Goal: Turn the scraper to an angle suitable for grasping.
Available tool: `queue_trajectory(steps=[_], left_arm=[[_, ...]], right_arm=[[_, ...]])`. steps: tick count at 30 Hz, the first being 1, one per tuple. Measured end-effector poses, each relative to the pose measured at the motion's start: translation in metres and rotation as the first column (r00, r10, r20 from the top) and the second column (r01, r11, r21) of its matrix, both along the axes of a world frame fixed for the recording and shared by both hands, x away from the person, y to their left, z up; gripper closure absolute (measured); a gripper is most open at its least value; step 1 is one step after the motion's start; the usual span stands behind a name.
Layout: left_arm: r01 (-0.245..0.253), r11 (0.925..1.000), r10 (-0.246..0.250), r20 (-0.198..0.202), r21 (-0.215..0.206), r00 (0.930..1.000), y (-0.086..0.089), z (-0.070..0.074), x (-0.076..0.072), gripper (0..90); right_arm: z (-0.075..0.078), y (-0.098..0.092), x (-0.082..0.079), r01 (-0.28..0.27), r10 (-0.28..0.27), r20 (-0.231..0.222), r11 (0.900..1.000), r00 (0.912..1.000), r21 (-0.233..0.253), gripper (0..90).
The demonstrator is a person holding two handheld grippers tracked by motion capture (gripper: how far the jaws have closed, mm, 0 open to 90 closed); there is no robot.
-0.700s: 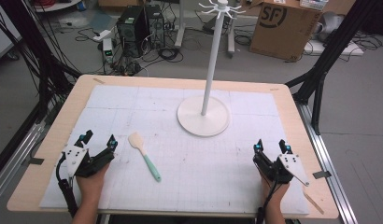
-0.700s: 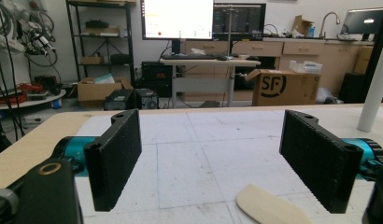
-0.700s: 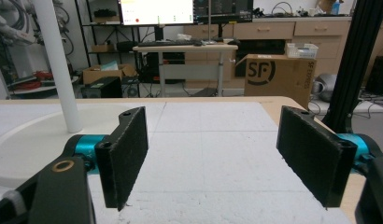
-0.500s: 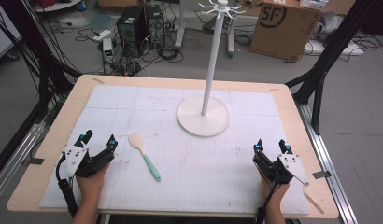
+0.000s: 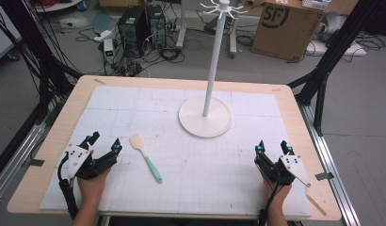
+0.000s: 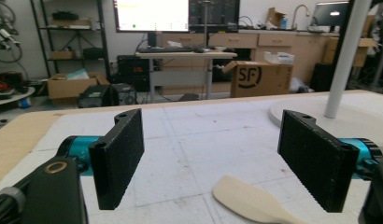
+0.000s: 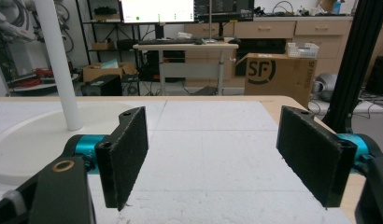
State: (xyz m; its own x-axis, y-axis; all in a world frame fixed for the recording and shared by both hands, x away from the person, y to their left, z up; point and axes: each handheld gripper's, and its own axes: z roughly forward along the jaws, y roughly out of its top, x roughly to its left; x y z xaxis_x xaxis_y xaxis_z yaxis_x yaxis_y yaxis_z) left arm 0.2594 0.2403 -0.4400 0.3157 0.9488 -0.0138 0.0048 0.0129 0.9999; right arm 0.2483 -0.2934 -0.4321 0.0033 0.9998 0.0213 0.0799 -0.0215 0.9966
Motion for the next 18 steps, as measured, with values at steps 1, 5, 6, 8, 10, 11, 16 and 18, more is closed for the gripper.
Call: queue_trajectory(steps=[1,5,6,8,10,11,16,18], left_arm=[[0.009,1.0,-0.009,0.0,0.001,1.0,0.0,0.0,0.0,23.9],[0.04,0.9992,-0.04,-0.009,0.005,0.9991,-0.001,0.0,0.002,26.9],[0.051,0.9987,-0.05,-0.014,0.01,0.9986,-0.001,0.0,0.003,27.4],[0.088,0.9958,-0.088,-0.029,0.022,0.9957,-0.002,0.0,0.004,29.3],[0.131,0.9907,-0.13,-0.032,0.035,0.991,-0.004,0.0,0.004,34.9],[0.148,0.9879,-0.146,-0.041,0.046,0.9884,-0.005,0.0,0.005,36.3],[0.243,0.9656,-0.234,-0.104,0.092,0.9667,-0.008,0.0,0.008,40.8],[0.27,0.9578,-0.256,-0.132,0.1,0.9577,-0.009,-0.001,0.01,44.5]], right_arm=[[0.0,0.0,0.0,-0.001,0.001,0.001,1.0,1.0,0.001,24.2],[0.0,0.0,0.0,-0.002,0.002,-0.003,1.0,1.0,0.014,24.2],[0.0,0.0,0.0,-0.002,0.002,-0.004,1.0,1.0,0.013,24.2],[0.0,0.0,0.0,-0.004,0.004,-0.004,1.0,1.0,0.012,24.2],[0.0,0.0,0.0,-0.006,0.006,-0.005,1.0,1.0,0.012,24.2],[0.0,0.0,0.0,-0.006,0.006,-0.006,1.0,1.0,0.012,24.2],[0.0,-0.001,0.0,-0.006,0.006,-0.008,1.0,0.9999,0.003,24.2],[0.0,-0.001,0.0,-0.006,0.007,-0.009,1.0,0.9999,0.004,24.2]])
